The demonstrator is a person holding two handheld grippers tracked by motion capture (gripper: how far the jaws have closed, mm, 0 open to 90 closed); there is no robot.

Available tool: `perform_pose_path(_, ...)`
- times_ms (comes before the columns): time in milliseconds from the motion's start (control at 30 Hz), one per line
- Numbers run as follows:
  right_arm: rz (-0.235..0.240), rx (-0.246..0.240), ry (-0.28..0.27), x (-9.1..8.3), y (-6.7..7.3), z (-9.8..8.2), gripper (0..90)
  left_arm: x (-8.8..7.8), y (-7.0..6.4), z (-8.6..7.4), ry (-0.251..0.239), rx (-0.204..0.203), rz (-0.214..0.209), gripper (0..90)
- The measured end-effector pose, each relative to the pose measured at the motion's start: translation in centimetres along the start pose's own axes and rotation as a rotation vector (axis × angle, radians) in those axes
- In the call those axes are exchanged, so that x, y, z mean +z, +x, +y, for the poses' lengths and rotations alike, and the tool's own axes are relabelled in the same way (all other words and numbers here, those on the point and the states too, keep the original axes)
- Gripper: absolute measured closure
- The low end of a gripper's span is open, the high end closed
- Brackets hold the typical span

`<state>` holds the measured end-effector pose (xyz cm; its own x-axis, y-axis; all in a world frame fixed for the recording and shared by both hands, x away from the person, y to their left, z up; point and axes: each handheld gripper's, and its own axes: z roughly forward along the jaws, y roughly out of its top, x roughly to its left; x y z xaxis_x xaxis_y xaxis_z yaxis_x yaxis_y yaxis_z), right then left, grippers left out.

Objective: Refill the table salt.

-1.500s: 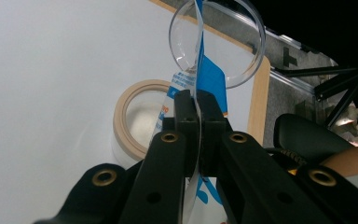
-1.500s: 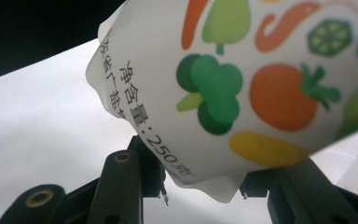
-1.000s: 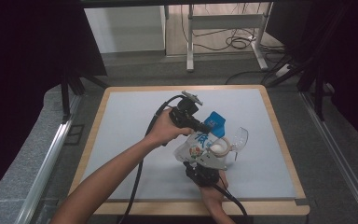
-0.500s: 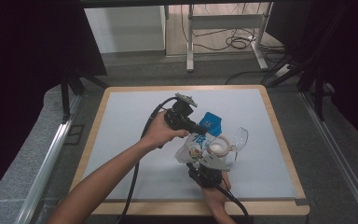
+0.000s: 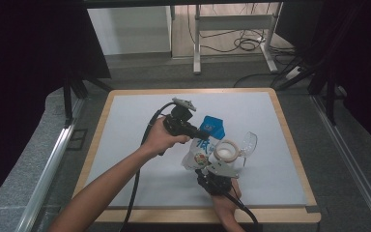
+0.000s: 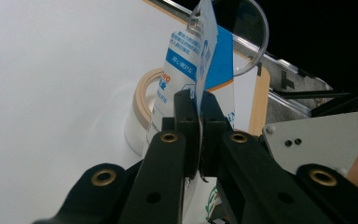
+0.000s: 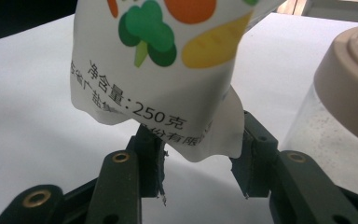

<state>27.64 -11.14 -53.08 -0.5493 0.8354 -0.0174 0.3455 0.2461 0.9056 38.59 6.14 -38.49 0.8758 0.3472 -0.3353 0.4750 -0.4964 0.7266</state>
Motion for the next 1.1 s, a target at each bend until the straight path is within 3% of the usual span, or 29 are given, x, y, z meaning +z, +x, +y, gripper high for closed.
perform_pose_path(800,-0.003,0.004,0.023,-0.1,-0.4,0.0,59.5,-1.7,0.4,-1.9,-0.039,-0.018,0.000,89.8)
perform_pose_path(1100,0.062,0.026,0.019,0.2,-0.5,0.2,52.2,-2.1,0.5,-2.2,-0.106,-0.032,-0.001,90.0)
